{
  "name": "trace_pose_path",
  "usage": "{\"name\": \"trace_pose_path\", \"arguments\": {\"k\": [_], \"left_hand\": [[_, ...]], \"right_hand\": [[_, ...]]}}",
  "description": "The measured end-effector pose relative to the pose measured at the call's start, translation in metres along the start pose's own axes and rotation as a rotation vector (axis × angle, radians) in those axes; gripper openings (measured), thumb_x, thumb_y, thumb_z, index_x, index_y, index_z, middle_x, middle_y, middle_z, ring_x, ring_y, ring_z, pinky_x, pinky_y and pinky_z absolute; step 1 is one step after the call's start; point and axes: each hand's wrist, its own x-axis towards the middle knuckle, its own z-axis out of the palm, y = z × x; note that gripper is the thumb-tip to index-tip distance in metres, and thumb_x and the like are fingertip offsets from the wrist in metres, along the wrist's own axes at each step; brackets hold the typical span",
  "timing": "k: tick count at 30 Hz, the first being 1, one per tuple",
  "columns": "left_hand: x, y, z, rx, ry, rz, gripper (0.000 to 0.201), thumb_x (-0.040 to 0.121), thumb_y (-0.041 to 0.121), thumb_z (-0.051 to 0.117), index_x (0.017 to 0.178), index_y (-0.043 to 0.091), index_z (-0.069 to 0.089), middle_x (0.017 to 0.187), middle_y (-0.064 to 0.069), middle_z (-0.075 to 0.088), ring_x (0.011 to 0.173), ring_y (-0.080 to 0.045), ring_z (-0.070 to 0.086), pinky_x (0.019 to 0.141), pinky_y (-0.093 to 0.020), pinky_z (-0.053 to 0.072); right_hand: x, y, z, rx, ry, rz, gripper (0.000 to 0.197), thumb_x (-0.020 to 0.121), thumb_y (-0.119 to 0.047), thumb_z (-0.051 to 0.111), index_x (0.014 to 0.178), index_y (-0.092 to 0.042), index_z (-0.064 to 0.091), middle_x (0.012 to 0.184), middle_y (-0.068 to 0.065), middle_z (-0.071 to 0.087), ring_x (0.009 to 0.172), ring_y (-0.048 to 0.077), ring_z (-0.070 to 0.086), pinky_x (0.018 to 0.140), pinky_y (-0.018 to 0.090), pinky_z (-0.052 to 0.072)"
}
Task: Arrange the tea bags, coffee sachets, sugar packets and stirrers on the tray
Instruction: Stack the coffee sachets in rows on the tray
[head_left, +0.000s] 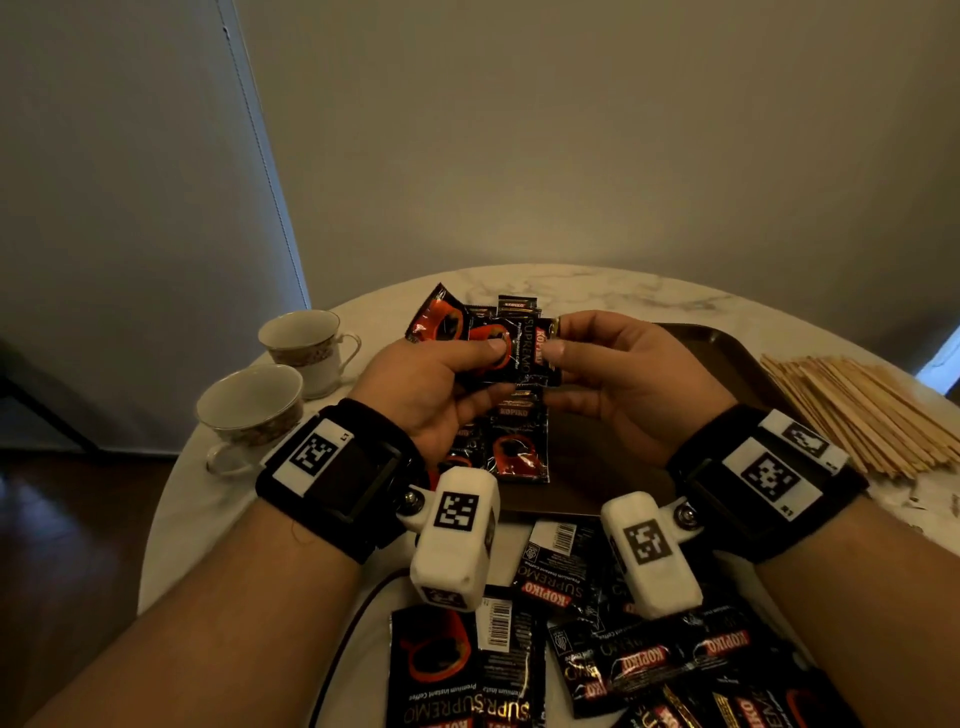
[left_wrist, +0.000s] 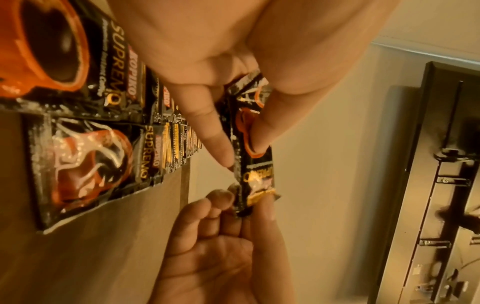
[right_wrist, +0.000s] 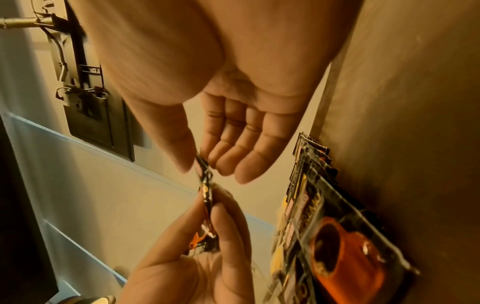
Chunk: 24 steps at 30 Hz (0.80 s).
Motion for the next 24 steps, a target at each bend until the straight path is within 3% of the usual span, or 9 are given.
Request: {"name": "trace_pose_path", "arguments": {"k": [3, 5, 10, 14, 17, 21, 24], "left_hand": [[-0.001, 0.0, 0.0, -0.011, -0.028, -0.018, 0.028, 0.088, -0.003, 0.07, 0.116, -0.004, 0.069, 0.099, -0.015, 0.078, 0.087, -0.026, 0.077, 0.064, -0.027, 0.063], [-0.002, 0.0, 0.0, 0.02, -0.07, -0.024, 0.028, 0.088, -0.005, 0.068, 0.116, -0.004, 0.068, 0.101, -0.016, 0.078, 0.093, -0.028, 0.076, 0.069, -0.03, 0.064], [-0.004, -0.002, -0.002, 0.161, -0.144, 0.021, 0.043, 0.08, -0.01, 0.071, 0.122, -0.001, 0.067, 0.114, -0.019, 0.075, 0.101, -0.031, 0.075, 0.084, -0.04, 0.062], [-0.008, -0.002, -0.001, 0.219, -0.22, 0.085, 0.045, 0.077, -0.007, 0.074, 0.121, 0.003, 0.068, 0.111, -0.016, 0.077, 0.098, -0.027, 0.076, 0.079, -0.036, 0.062], [-0.008, -0.002, 0.0, 0.217, -0.219, 0.124, 0.044, 0.079, -0.01, 0.073, 0.121, 0.002, 0.068, 0.109, -0.017, 0.077, 0.098, -0.028, 0.076, 0.086, -0.041, 0.063], [-0.005, -0.002, -0.001, 0.206, -0.099, 0.144, 0.034, 0.078, -0.009, 0.076, 0.111, 0.001, 0.071, 0.101, -0.016, 0.078, 0.092, -0.03, 0.077, 0.075, -0.036, 0.063], [-0.002, -0.003, -0.004, 0.235, -0.059, 0.142, 0.026, 0.079, -0.007, 0.077, 0.105, -0.001, 0.073, 0.099, -0.016, 0.078, 0.093, -0.029, 0.077, 0.076, -0.034, 0.062]], "right_hand": [[-0.001, 0.001, -0.002, -0.043, 0.006, 0.004, 0.036, 0.085, -0.001, 0.07, 0.12, -0.002, 0.066, 0.118, 0.017, 0.073, 0.102, 0.031, 0.073, 0.084, 0.04, 0.062], [0.0, 0.002, -0.002, -0.014, 0.053, -0.016, 0.027, 0.088, 0.001, 0.067, 0.115, 0.001, 0.067, 0.111, 0.017, 0.074, 0.093, 0.028, 0.073, 0.079, 0.036, 0.063], [-0.001, 0.001, 0.003, 0.161, 0.163, -0.065, 0.011, 0.088, -0.004, 0.068, 0.099, -0.004, 0.068, 0.091, 0.008, 0.076, 0.079, 0.016, 0.073, 0.065, 0.026, 0.059], [-0.003, -0.004, 0.006, 0.242, 0.166, -0.035, 0.015, 0.085, -0.018, 0.072, 0.097, -0.01, 0.07, 0.084, 0.003, 0.072, 0.069, 0.011, 0.065, 0.064, 0.023, 0.057], [-0.004, -0.005, 0.008, 0.312, 0.192, 0.015, 0.012, 0.085, -0.022, 0.072, 0.092, -0.012, 0.069, 0.079, 0.0, 0.068, 0.057, 0.004, 0.057, 0.059, 0.019, 0.055], [-0.005, -0.003, 0.009, 0.165, 0.191, -0.053, 0.008, 0.092, -0.015, 0.069, 0.097, -0.009, 0.069, 0.09, 0.005, 0.074, 0.075, 0.015, 0.068, 0.068, 0.027, 0.06], [-0.005, 0.0, 0.01, 0.056, 0.204, -0.067, 0.009, 0.09, -0.001, 0.068, 0.097, -0.007, 0.067, 0.093, 0.008, 0.075, 0.081, 0.02, 0.072, 0.07, 0.03, 0.061]]}}
